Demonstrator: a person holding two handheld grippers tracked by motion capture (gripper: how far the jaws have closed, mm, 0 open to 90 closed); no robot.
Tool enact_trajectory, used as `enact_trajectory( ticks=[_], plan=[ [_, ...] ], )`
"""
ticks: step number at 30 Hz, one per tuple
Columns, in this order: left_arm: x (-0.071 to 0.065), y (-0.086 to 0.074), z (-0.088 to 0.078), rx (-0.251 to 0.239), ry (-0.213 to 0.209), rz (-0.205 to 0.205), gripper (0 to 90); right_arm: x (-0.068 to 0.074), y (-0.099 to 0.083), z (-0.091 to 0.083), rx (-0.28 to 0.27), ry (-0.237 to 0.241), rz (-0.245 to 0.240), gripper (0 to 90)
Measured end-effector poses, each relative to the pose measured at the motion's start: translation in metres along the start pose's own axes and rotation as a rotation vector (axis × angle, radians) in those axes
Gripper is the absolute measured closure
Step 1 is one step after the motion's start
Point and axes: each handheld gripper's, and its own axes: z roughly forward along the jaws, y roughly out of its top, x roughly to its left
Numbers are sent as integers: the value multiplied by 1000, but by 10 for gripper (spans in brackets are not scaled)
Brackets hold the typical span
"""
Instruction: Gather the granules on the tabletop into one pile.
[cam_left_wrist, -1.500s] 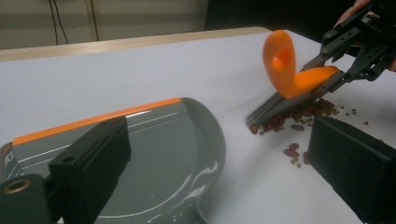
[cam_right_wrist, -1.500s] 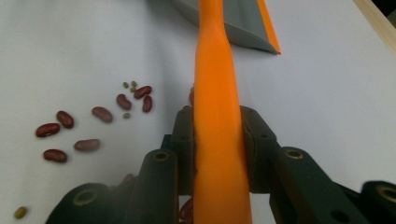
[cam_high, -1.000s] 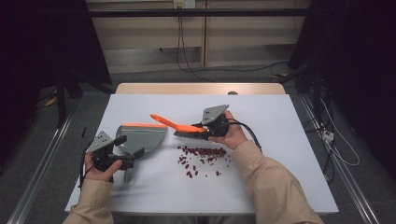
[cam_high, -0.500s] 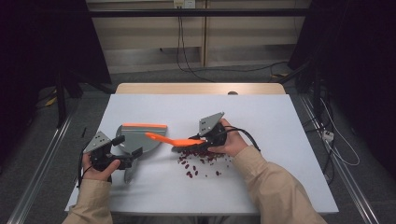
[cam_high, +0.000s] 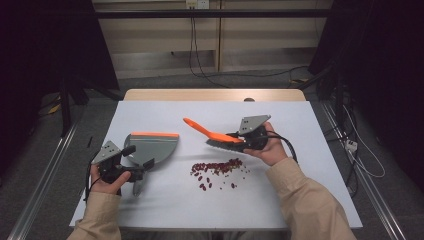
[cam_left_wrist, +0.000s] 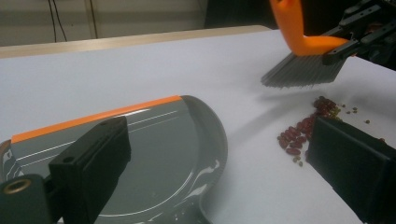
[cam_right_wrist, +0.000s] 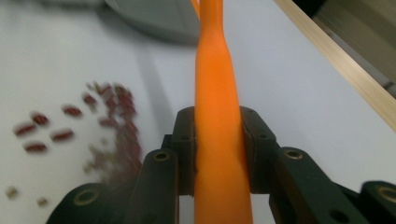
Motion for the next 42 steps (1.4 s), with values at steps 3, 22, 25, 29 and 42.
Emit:
enact_trajectory(
  ticks=[3, 22, 25, 29, 42],
  plan=[
    [0, 0, 1, 1, -1, 3, 60, 1, -17, -4, 34, -22, 25, 714],
    [-5, 1, 2, 2, 1, 14, 60, 37, -21, -11, -38, 58, 17, 713],
    [-4, 1, 2, 5, 0, 17, 60, 33, -19, -15, -50, 35, 29, 713],
    [-4, 1, 2, 5, -1, 16, 60, 30, -15, -18, -83, 48, 83, 713],
    [-2, 1, 1, 3, 4, 8, 60, 64, 11, -5, -163, 254, 241, 714]
  ],
)
